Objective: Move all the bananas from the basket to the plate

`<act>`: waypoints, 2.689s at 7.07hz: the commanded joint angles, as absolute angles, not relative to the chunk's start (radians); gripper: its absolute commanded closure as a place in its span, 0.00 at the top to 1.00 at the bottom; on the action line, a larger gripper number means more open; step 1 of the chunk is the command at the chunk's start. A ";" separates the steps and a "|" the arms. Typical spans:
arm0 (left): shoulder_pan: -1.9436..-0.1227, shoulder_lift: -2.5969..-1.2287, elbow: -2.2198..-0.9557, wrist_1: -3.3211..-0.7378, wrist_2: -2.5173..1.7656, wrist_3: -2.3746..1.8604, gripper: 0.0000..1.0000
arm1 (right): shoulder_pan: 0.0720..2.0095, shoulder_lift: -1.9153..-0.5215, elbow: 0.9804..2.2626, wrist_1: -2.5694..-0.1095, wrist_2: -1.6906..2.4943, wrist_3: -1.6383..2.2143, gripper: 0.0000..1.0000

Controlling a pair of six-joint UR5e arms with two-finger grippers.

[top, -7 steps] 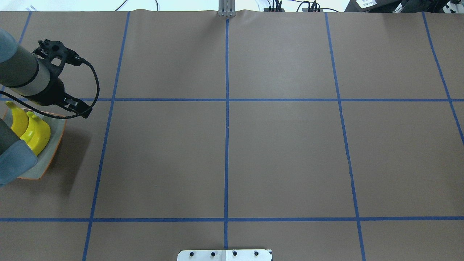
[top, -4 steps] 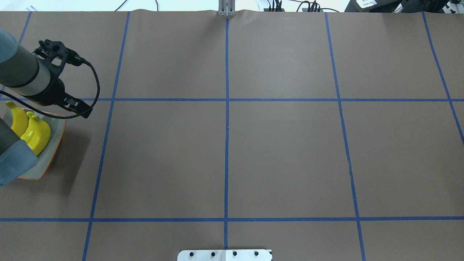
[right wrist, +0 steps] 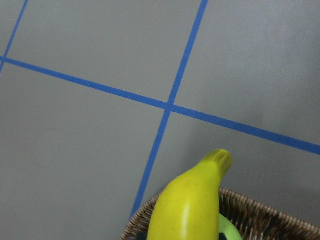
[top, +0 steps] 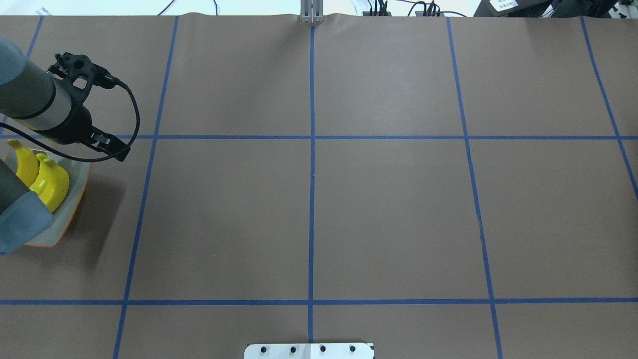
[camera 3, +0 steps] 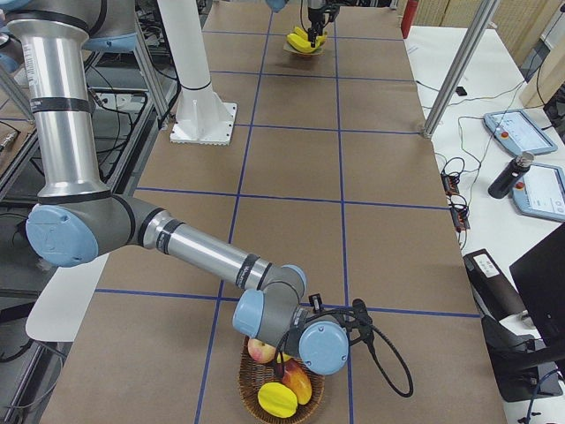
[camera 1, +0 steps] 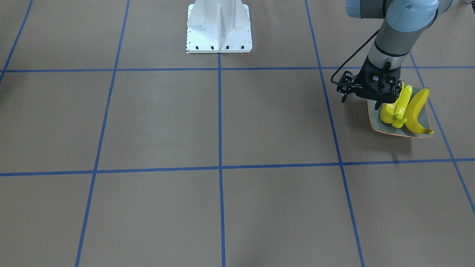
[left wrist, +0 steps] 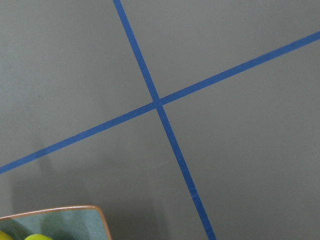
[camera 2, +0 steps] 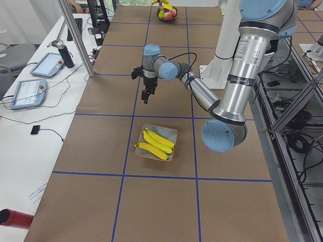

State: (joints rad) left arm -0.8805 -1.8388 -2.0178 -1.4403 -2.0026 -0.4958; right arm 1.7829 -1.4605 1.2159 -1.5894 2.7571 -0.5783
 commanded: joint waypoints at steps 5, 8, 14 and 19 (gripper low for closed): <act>-0.838 -2.040 -1.840 -1.735 -2.005 -0.850 1.00 | 1.551 -1.298 1.468 -1.482 2.881 0.419 0.00; -0.828 -2.042 -1.806 -1.779 -2.005 -0.868 1.00 | 1.455 -1.195 1.465 -1.474 2.858 0.585 0.00; -0.787 -2.060 -1.812 -1.787 -2.005 -0.925 1.00 | 1.099 -1.094 1.595 -1.179 2.426 1.095 0.00; -0.666 -2.151 -1.810 -2.114 -2.000 -1.165 1.00 | 0.881 -0.999 1.591 -0.942 2.200 1.650 0.00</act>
State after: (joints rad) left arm -0.6924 -2.1457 -1.8131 -1.9833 -2.0022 -1.1007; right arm 0.9244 -1.0127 1.5931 -0.9944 2.2405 1.5309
